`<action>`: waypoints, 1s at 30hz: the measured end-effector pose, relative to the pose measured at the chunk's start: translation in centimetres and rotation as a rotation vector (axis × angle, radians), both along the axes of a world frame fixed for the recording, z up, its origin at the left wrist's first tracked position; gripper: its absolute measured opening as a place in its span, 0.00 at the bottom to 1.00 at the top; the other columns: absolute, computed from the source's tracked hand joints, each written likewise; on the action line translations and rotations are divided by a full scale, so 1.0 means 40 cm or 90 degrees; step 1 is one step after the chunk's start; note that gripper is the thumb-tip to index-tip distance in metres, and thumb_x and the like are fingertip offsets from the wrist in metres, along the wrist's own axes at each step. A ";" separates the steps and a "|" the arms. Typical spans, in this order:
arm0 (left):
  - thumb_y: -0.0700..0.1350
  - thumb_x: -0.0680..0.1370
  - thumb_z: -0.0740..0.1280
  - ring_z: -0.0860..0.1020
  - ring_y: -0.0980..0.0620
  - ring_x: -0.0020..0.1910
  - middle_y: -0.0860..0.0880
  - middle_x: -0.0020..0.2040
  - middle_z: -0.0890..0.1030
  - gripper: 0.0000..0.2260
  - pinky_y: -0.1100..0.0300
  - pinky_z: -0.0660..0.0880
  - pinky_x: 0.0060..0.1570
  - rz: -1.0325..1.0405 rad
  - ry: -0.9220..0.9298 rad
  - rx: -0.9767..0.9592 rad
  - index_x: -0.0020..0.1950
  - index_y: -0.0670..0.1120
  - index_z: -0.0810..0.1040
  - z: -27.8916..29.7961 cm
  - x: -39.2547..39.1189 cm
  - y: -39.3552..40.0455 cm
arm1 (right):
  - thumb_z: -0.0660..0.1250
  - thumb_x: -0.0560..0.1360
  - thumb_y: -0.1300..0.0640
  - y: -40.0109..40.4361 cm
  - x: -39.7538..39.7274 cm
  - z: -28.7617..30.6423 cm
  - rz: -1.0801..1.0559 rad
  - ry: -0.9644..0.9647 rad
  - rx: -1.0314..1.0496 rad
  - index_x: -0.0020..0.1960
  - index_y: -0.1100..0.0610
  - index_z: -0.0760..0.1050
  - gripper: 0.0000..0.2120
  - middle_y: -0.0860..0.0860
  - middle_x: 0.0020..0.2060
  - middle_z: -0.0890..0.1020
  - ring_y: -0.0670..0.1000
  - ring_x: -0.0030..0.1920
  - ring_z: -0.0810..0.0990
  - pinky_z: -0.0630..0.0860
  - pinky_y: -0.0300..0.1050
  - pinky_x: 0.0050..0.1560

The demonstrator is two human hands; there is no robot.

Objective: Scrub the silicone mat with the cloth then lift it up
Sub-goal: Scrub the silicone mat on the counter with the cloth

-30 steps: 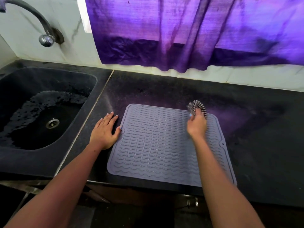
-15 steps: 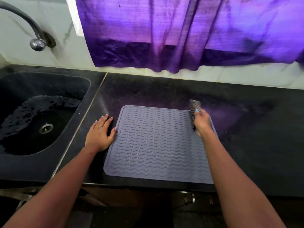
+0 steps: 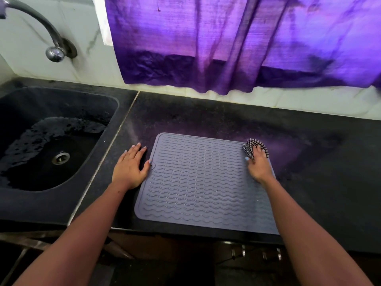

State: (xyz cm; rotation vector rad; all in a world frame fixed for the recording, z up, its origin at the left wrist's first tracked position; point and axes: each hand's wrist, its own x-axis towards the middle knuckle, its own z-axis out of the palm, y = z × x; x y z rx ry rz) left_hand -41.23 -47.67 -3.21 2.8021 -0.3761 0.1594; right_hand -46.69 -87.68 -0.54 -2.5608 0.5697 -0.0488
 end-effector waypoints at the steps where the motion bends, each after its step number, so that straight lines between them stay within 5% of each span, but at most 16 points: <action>1: 0.65 0.72 0.41 0.57 0.50 0.76 0.46 0.76 0.60 0.37 0.54 0.50 0.74 -0.001 0.001 -0.001 0.75 0.46 0.62 0.001 0.000 0.000 | 0.58 0.80 0.57 -0.012 0.007 0.006 -0.028 -0.022 0.086 0.74 0.60 0.57 0.25 0.56 0.75 0.57 0.54 0.75 0.54 0.52 0.48 0.75; 5: 0.65 0.72 0.41 0.57 0.49 0.76 0.46 0.76 0.61 0.38 0.53 0.50 0.74 -0.003 0.006 -0.005 0.74 0.45 0.63 0.003 -0.004 0.004 | 0.59 0.79 0.60 -0.038 0.007 0.074 -0.224 -0.122 0.397 0.68 0.60 0.70 0.17 0.54 0.62 0.76 0.54 0.58 0.77 0.69 0.46 0.64; 7: 0.65 0.72 0.42 0.57 0.49 0.76 0.45 0.76 0.61 0.37 0.53 0.50 0.74 -0.003 0.006 -0.003 0.74 0.45 0.64 0.000 -0.003 0.004 | 0.60 0.79 0.58 -0.028 -0.025 0.110 -0.287 -0.135 0.283 0.68 0.59 0.69 0.18 0.58 0.59 0.77 0.60 0.57 0.77 0.70 0.44 0.57; 11: 0.64 0.72 0.41 0.57 0.49 0.76 0.45 0.76 0.61 0.38 0.53 0.50 0.74 -0.005 0.008 0.000 0.74 0.45 0.63 0.000 -0.001 0.004 | 0.59 0.75 0.66 0.050 -0.134 0.104 -0.236 -0.176 0.016 0.68 0.61 0.67 0.21 0.65 0.64 0.71 0.65 0.63 0.71 0.69 0.54 0.61; 18: 0.64 0.71 0.39 0.54 0.49 0.76 0.45 0.77 0.58 0.39 0.53 0.48 0.75 -0.007 0.024 0.011 0.75 0.44 0.61 0.006 -0.004 -0.001 | 0.55 0.78 0.59 0.094 -0.192 -0.026 -0.080 -0.027 -0.151 0.75 0.61 0.52 0.27 0.56 0.76 0.54 0.54 0.76 0.52 0.48 0.47 0.74; 23: 0.64 0.71 0.37 0.53 0.49 0.77 0.45 0.77 0.57 0.40 0.53 0.47 0.75 -0.006 0.035 0.015 0.76 0.45 0.60 0.007 -0.005 0.001 | 0.56 0.79 0.61 0.071 -0.179 0.006 -0.042 -0.011 -0.044 0.75 0.62 0.54 0.26 0.57 0.75 0.55 0.54 0.76 0.52 0.48 0.44 0.74; 27: 0.64 0.70 0.36 0.52 0.49 0.77 0.45 0.77 0.56 0.41 0.53 0.46 0.75 -0.013 0.039 0.012 0.76 0.44 0.59 0.007 -0.004 0.001 | 0.56 0.79 0.66 0.049 -0.179 0.083 -0.207 -0.183 0.369 0.69 0.63 0.67 0.18 0.57 0.68 0.70 0.54 0.69 0.68 0.61 0.44 0.71; 30: 0.64 0.70 0.36 0.51 0.49 0.77 0.45 0.77 0.55 0.40 0.53 0.46 0.75 -0.018 0.040 0.012 0.76 0.44 0.58 0.005 -0.005 0.002 | 0.59 0.79 0.60 0.049 -0.227 0.111 -0.374 -0.242 0.312 0.70 0.56 0.67 0.19 0.57 0.66 0.73 0.57 0.65 0.72 0.67 0.50 0.68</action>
